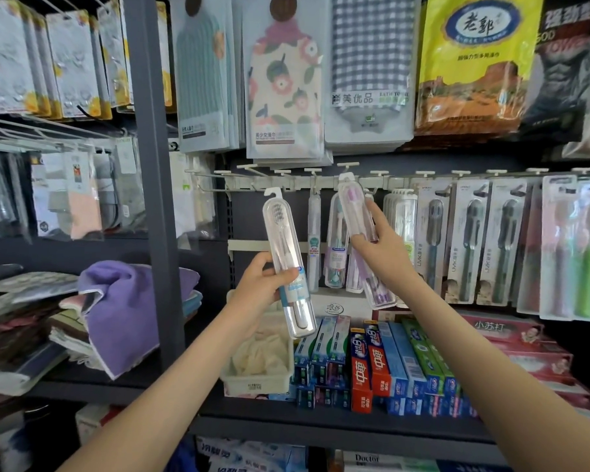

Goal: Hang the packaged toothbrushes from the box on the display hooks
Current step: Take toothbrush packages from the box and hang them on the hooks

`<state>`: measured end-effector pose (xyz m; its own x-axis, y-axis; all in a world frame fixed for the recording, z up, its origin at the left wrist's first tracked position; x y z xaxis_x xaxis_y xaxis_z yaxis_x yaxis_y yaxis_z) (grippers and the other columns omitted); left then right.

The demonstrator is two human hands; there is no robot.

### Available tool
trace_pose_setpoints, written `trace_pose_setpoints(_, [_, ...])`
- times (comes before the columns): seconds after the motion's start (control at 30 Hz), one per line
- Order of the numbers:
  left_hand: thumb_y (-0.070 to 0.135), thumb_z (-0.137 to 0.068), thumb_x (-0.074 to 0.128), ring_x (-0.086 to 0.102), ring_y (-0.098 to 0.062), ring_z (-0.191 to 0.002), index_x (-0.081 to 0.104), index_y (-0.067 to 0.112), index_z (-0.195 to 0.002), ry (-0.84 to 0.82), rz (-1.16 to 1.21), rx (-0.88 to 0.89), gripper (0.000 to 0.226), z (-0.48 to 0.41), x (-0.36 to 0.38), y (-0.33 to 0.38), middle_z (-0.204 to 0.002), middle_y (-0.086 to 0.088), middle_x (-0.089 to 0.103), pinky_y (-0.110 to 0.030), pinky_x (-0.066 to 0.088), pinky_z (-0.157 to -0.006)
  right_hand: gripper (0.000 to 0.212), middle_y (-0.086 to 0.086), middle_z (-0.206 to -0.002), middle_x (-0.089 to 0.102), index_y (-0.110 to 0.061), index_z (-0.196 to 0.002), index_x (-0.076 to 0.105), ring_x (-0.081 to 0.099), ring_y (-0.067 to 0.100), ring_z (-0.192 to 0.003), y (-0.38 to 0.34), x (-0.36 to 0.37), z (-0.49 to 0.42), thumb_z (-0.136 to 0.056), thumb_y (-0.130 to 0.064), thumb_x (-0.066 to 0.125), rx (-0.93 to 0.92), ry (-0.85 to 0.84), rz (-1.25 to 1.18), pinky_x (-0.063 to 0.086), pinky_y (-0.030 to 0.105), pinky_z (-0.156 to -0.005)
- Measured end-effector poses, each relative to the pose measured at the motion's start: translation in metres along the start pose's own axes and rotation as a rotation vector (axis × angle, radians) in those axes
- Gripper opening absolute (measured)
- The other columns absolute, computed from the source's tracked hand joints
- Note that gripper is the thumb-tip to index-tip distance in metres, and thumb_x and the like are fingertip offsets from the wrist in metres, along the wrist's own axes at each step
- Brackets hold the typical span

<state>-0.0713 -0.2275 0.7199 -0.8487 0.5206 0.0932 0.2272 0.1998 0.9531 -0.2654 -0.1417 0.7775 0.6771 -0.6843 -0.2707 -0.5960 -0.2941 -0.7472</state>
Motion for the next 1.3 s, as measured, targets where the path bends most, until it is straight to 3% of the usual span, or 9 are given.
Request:
trace_pose_setpoints(0.1, [0.007,-0.089,0.065,0.067,-0.023,-0.100,0.055,0.011,-0.115,-0.024,-0.018,0.005,0.028,0.000,0.006,0.000,-0.106,-0.010,0.069,-0.036,0.053,-0.089,0.070,-0.001,-0.088,0.056,-0.029,-0.153,0.017,0.034,0.003,-0.041,-0.001,0.002,-0.004,-0.093,-0.018,0.051,0.049,0.002,0.063,0.035,0.014,-0.039])
trace_pose_setpoints(0.2, [0.007,-0.089,0.065,0.067,-0.023,-0.099,0.055,0.011,-0.115,-0.045,-0.033,0.011,0.028,0.000,0.012,-0.001,-0.105,-0.009,0.069,-0.036,0.053,-0.089,0.070,0.006,-0.102,0.055,-0.026,-0.154,0.011,0.039,0.001,-0.039,-0.005,0.009,-0.011,-0.095,-0.020,0.048,0.087,-0.045,0.154,0.036,0.013,-0.038])
trace_pose_setpoints(0.37, [0.008,-0.089,0.066,0.067,-0.024,-0.102,0.055,0.014,-0.113,-0.042,-0.042,0.000,0.027,-0.003,0.018,-0.006,-0.106,-0.009,0.069,-0.040,0.052,-0.093,0.077,0.022,-0.134,0.050,-0.026,-0.153,-0.005,0.061,0.025,-0.086,0.004,0.024,-0.022,-0.098,-0.021,0.048,0.128,-0.145,0.284,0.046,0.025,-0.061])
trace_pose_setpoints(0.5, [0.009,-0.089,0.066,0.067,-0.024,-0.102,0.056,0.013,-0.116,-0.060,-0.064,-0.001,0.029,-0.002,0.022,-0.006,-0.109,-0.010,0.069,-0.042,0.052,-0.095,0.076,0.025,-0.141,0.044,-0.024,-0.153,-0.010,0.058,0.032,-0.102,0.022,0.029,-0.026,-0.101,-0.025,0.045,0.208,-0.199,0.312,0.044,0.027,-0.073])
trace_pose_setpoints(0.63, [0.009,-0.088,0.067,0.067,-0.023,-0.103,0.056,0.011,-0.119,-0.072,-0.093,0.003,0.033,-0.001,0.020,-0.007,-0.110,-0.009,0.069,-0.044,0.051,-0.096,0.070,0.019,-0.149,0.035,-0.019,-0.154,0.005,0.045,0.030,-0.126,0.014,0.029,-0.022,-0.099,-0.035,0.046,0.143,-0.110,0.216,0.038,0.036,-0.100])
trace_pose_setpoints(0.77, [0.010,-0.088,0.067,0.067,-0.022,-0.103,0.057,0.014,-0.120,-0.064,-0.096,0.009,0.033,-0.006,0.021,-0.008,-0.110,-0.007,0.070,-0.046,0.050,-0.098,0.073,0.006,-0.132,0.053,-0.024,-0.154,0.011,0.058,0.018,-0.112,-0.011,0.044,0.002,-0.096,-0.042,0.052,0.097,-0.249,-0.135,0.051,0.033,-0.089])
trace_pose_setpoints(0.97, [0.019,-0.086,0.071,0.062,-0.022,-0.112,0.055,0.018,-0.126,-0.118,-0.177,0.086,0.043,-0.018,0.045,-0.003,-0.119,-0.006,0.066,-0.047,0.048,-0.101,0.084,-0.006,-0.119,0.050,-0.026,-0.153,0.006,0.056,0.008,-0.096,-0.036,0.052,0.014,-0.092,-0.026,0.063,-0.080,-0.245,0.125,0.042,0.008,-0.071])
trace_pose_setpoints(1.17, [0.034,-0.094,0.060,0.056,-0.006,-0.098,0.052,0.020,-0.124,-0.049,-0.531,0.283,0.034,-0.029,0.061,0.021,-0.111,0.008,0.057,-0.018,0.043,-0.079,0.082,0.004,-0.092,0.058,-0.023,-0.154,0.008,0.056,0.016,-0.074,-0.025,0.019,-0.007,-0.091,-0.028,0.061,0.049,-0.088,0.193,0.049,0.028,-0.063])
trace_pose_setpoints(1.3, [0.029,-0.097,0.053,0.051,-0.020,-0.117,0.041,0.016,-0.138,0.108,-0.776,0.413,0.044,-0.043,0.060,0.032,-0.134,-0.007,0.046,-0.028,0.042,-0.090,0.083,0.010,-0.121,0.060,-0.021,-0.155,0.006,0.059,0.022,-0.094,-0.019,0.010,-0.021,-0.092,-0.028,0.060,0.041,-0.062,0.283,0.048,0.029,-0.078])
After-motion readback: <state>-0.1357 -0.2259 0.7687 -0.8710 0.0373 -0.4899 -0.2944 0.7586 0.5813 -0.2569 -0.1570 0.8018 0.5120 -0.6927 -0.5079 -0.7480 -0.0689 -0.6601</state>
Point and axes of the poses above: each hand's wrist, its own z-axis away from the middle knuckle, its own x-axis out of the palm, y = z × x, the point moved 7 cm from there along -z, towards the middle knuckle
